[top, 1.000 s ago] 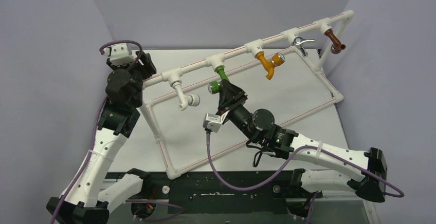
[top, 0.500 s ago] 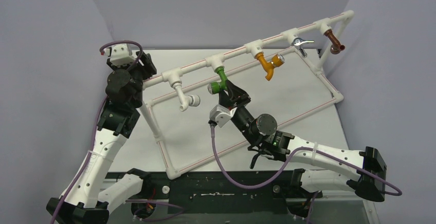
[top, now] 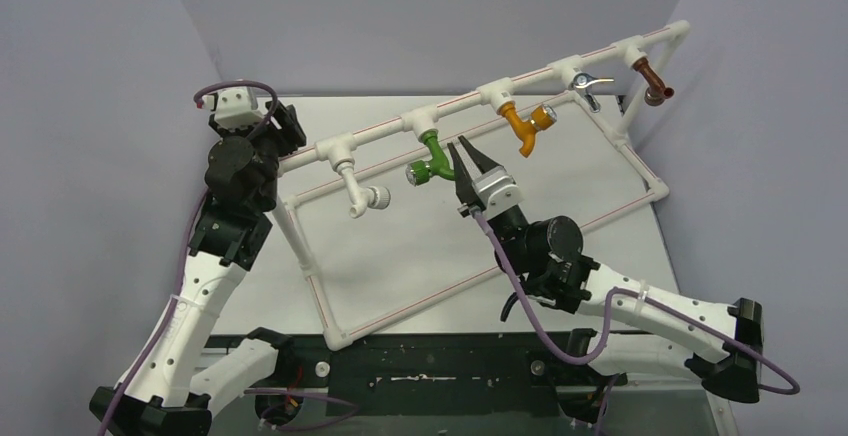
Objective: Install the water faucets
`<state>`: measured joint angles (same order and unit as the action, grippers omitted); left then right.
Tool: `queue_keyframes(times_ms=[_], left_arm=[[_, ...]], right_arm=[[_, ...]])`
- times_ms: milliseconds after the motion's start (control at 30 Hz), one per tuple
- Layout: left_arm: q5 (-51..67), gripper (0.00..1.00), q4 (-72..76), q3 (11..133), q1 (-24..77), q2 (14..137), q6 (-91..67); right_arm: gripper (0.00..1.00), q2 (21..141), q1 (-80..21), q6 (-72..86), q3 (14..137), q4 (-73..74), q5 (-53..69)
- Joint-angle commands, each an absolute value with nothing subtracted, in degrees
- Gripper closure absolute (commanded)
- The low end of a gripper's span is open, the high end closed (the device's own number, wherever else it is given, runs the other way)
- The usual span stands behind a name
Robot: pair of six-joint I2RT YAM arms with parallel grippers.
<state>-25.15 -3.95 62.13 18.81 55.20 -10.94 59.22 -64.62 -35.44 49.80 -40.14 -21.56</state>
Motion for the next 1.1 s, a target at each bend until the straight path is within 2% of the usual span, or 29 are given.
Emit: queue_keyframes(times_ms=[0,200,367,667,1067], left_arm=[[-23.09,0.42,-16.78,58.98,19.16,56.54,-9.36],[-23.13,0.42,-16.96,59.00,19.15,56.91,-9.32],[-23.29,0.42,-16.96,58.96,19.16,57.05,-9.32],[-23.20,0.42,-17.04,59.05,19.16,57.39,-9.26],[-23.02,0.42,-17.17,59.14,19.16,57.74,-9.22]], right_arm=[[0.74,54.95,-64.67,-35.80,54.54,-29.52,-18.80],[0.43,49.53,-64.64,-39.01,56.71,-17.95,-13.54],[0.30,49.03,-64.61,-42.83,62.68,-3.28,-8.99],[0.20,51.27,-64.68,-56.38,67.70,11.45,-5.81],[0.18,58.14,-65.04,-75.31,64.33,8.50,-13.43]])
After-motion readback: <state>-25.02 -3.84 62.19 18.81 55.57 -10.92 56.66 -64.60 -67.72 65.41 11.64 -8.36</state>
